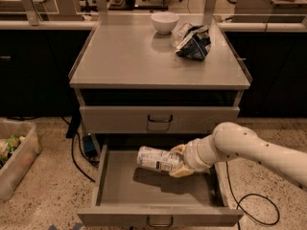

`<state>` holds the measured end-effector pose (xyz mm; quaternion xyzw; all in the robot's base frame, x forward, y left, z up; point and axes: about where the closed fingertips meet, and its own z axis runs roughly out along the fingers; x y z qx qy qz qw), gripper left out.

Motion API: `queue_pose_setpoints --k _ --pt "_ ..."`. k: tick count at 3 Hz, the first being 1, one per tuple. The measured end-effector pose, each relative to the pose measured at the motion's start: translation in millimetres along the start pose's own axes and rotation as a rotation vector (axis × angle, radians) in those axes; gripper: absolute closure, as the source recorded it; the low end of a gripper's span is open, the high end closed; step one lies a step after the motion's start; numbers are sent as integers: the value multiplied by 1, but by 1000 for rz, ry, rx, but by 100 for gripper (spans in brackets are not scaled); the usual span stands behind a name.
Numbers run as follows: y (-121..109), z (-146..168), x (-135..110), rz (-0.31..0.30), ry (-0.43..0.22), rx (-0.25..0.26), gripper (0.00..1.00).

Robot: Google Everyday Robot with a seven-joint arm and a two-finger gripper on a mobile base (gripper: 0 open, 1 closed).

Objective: Place blue plastic bottle into middle drawer

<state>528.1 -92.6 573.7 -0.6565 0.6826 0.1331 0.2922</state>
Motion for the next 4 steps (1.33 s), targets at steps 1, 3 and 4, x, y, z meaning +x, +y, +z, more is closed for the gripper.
queue_pose_setpoints --k 1,3,4 --pt "5 16 11 18 4 -10 100" --pt "21 84 70 58 184 39 100" --pt "8 93 74 93 193 83 100"
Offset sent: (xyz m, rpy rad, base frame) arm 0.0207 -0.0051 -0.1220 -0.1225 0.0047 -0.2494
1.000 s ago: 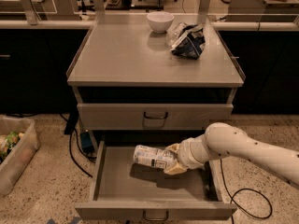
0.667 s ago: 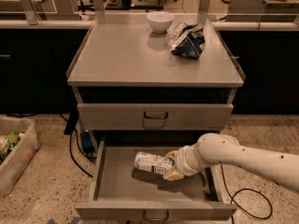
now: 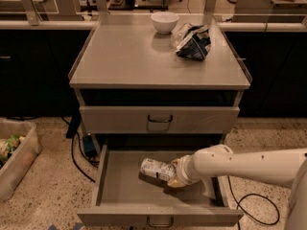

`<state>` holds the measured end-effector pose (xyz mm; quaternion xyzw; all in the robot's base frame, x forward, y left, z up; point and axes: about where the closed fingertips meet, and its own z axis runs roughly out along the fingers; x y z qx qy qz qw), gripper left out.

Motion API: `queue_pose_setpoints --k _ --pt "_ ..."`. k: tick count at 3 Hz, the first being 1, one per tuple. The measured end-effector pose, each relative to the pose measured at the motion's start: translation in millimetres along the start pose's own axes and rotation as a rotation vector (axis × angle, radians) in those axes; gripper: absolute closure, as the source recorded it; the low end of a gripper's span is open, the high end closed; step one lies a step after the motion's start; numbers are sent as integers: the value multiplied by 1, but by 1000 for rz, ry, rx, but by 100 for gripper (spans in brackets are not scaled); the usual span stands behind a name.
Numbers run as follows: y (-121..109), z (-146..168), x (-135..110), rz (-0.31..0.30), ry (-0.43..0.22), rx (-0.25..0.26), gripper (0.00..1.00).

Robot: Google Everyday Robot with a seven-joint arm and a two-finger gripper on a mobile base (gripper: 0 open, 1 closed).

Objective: Place blue plastic bottle into middle drawer

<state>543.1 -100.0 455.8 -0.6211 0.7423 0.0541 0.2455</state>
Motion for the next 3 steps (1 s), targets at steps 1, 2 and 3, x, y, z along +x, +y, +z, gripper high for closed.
queue_pose_setpoints --k 1,2,3 --pt "-2 -2 6 33 -37 -9 100" --pt "-21 15 56 116 -25 5 100" --pt "-21 15 56 116 -25 5 100"
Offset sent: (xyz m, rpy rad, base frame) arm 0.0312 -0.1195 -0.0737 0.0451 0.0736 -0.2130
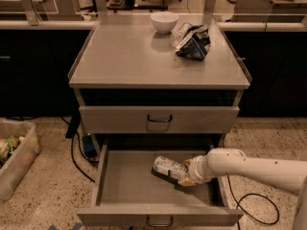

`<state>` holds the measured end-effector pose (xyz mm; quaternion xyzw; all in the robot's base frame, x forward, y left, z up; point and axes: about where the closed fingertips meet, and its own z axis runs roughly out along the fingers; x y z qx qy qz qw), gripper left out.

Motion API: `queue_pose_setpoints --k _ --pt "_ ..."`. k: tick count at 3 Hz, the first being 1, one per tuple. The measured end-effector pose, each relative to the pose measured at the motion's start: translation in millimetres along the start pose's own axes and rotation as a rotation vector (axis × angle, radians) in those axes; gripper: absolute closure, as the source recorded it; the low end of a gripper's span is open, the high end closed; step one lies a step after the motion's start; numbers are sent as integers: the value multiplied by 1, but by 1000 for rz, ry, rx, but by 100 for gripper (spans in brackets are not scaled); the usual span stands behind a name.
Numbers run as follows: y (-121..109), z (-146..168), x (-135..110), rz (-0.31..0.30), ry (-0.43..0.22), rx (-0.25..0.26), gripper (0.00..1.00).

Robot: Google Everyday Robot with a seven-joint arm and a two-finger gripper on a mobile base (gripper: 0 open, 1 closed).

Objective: Place blue plastic bottle into middle drawer

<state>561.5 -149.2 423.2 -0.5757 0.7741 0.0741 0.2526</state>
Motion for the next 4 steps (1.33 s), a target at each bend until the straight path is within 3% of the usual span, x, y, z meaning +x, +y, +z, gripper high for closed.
queue_pose_setpoints --k 2,3,4 --pt "-2 47 33 -27 105 -39 100" --pt "-9 52 39 -39 155 -41 100" --pt "-9 52 39 -40 155 -42 82"
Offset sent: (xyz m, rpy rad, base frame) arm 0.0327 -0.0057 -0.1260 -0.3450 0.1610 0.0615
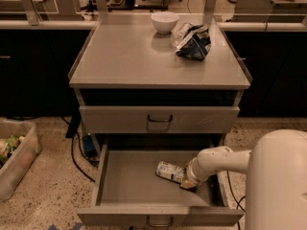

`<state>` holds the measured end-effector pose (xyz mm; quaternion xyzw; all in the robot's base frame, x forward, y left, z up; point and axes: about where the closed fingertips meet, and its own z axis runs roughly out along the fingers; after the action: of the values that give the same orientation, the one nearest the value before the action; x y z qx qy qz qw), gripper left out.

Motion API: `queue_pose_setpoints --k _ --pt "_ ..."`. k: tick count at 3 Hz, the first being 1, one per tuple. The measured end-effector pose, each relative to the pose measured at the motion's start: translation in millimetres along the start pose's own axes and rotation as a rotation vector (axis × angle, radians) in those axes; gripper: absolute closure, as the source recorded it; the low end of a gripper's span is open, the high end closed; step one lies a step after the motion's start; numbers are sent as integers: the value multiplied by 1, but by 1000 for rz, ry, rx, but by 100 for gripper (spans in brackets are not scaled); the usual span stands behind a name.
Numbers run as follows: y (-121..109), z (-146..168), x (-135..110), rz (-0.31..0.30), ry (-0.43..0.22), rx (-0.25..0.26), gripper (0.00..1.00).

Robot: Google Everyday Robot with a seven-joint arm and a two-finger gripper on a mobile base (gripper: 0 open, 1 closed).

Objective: Place blue plastic bottle into middle drawer

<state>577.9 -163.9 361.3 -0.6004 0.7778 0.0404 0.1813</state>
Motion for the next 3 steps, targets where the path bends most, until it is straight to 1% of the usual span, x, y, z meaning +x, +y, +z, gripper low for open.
queue_pose_setpoints --k 3 --pt "0 0 0 0 0 0 11"
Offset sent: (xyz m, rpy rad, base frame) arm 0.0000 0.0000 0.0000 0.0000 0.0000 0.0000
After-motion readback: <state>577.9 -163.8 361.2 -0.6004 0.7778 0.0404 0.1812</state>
